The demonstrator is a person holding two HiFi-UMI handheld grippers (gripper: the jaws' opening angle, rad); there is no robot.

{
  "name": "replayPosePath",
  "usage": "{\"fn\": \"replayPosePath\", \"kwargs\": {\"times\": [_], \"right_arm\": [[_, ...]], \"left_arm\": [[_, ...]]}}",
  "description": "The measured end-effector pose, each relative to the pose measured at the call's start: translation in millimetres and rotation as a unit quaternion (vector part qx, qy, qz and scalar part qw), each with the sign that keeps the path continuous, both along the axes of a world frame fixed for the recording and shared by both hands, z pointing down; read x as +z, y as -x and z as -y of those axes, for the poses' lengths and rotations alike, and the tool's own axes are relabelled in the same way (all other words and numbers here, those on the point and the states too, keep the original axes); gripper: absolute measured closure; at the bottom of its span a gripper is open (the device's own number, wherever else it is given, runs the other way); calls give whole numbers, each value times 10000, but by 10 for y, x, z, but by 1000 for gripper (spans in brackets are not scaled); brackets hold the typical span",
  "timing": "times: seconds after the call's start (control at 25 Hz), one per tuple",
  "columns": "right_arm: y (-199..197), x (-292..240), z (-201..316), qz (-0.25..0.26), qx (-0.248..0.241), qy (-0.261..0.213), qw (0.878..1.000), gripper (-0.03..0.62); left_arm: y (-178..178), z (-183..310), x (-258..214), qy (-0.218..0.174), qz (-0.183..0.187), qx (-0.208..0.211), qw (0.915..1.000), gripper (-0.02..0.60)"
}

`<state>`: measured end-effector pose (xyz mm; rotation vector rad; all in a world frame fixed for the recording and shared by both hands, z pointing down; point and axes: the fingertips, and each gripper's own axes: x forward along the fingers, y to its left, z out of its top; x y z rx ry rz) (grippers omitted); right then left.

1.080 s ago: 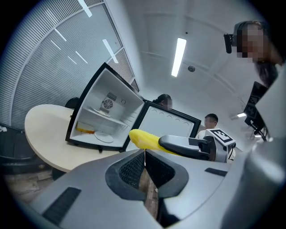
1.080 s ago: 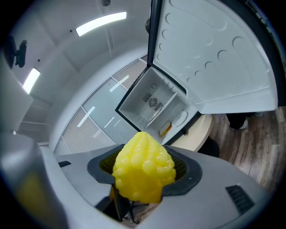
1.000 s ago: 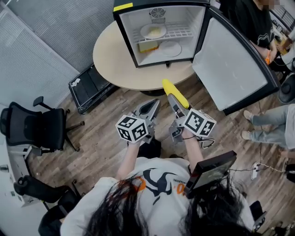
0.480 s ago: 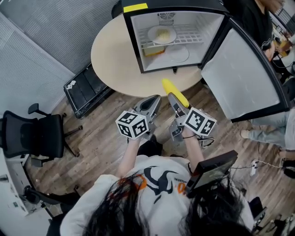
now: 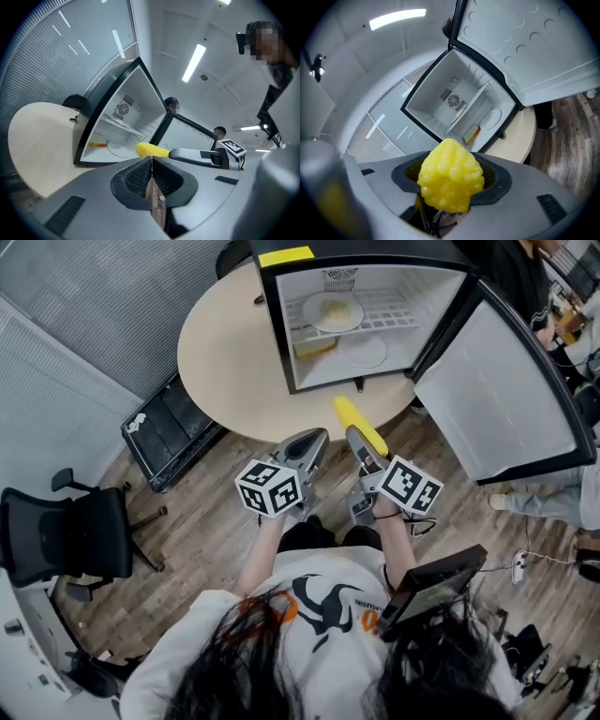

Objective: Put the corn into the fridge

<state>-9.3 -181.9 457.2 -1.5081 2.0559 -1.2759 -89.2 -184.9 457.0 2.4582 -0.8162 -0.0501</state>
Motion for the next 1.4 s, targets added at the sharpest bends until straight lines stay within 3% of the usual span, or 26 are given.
{"fn": "replayPosePath", "kwargs": {"times": [0.4, 0.8, 1.4], "right_arm": [[-37, 78, 73, -26, 131, 152, 9998, 338], [-283, 259, 436, -25, 207, 329, 9992, 338], [-815, 610, 1269, -793, 54, 599, 9950, 338]], "left_arm": [[-82, 66, 81, 127, -29, 210, 9997, 569], [-170, 382, 248, 316, 84, 120, 9994, 569], [-684, 1019, 421, 470, 146, 160, 9987, 569]]}}
